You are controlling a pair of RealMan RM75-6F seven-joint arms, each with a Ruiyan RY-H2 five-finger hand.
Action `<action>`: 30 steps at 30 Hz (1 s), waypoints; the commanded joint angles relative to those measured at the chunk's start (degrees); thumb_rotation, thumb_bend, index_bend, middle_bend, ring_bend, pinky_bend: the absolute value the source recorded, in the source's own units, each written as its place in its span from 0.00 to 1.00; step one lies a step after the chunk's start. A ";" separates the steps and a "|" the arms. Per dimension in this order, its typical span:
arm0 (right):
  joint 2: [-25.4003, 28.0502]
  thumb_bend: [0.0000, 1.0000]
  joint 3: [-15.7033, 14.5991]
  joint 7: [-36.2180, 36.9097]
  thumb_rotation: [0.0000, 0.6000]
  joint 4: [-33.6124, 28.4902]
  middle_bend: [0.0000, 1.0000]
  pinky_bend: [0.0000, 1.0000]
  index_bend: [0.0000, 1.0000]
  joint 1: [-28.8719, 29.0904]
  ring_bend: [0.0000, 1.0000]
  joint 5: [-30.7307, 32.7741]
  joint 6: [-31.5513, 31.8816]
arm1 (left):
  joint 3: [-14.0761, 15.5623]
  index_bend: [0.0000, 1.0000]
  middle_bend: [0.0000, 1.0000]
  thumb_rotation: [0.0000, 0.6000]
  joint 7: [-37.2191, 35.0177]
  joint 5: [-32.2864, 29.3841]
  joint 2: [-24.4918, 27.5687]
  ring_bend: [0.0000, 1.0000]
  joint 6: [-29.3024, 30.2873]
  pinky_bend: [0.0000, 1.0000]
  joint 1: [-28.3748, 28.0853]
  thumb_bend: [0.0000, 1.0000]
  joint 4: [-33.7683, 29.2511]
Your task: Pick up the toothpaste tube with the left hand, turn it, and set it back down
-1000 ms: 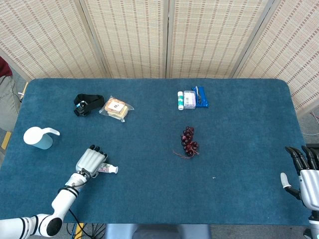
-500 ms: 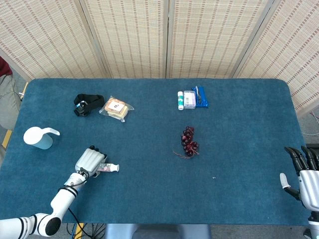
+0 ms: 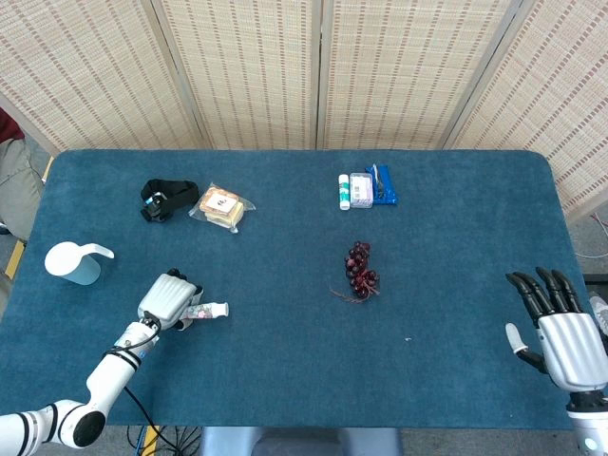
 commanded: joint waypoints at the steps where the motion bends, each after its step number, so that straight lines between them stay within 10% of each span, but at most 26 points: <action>1: 0.77 0.35 0.36 -1.83 1.00 -1.76 0.19 0.00 0.15 2.31 0.00 -1.87 -2.56 | -1.09 0.56 0.62 1.00 0.95 -0.11 1.90 0.39 -0.03 0.24 -1.03 0.28 -2.98; 13: 0.11 0.49 2.77 -7.39 1.00 -9.24 0.19 0.00 0.15 13.54 0.00 -5.19 -16.26 | -5.47 0.56 0.63 1.00 3.08 -4.98 8.15 0.39 -3.18 0.24 -6.41 0.28 -14.21; 30: -11.67 0.61 8.38 -19.95 1.00 -10.72 0.00 0.00 0.23 26.73 0.00 6.93 -28.68 | -8.93 0.57 0.64 1.00 0.49 -18.91 10.75 0.40 -7.01 0.24 -14.43 0.31 -17.79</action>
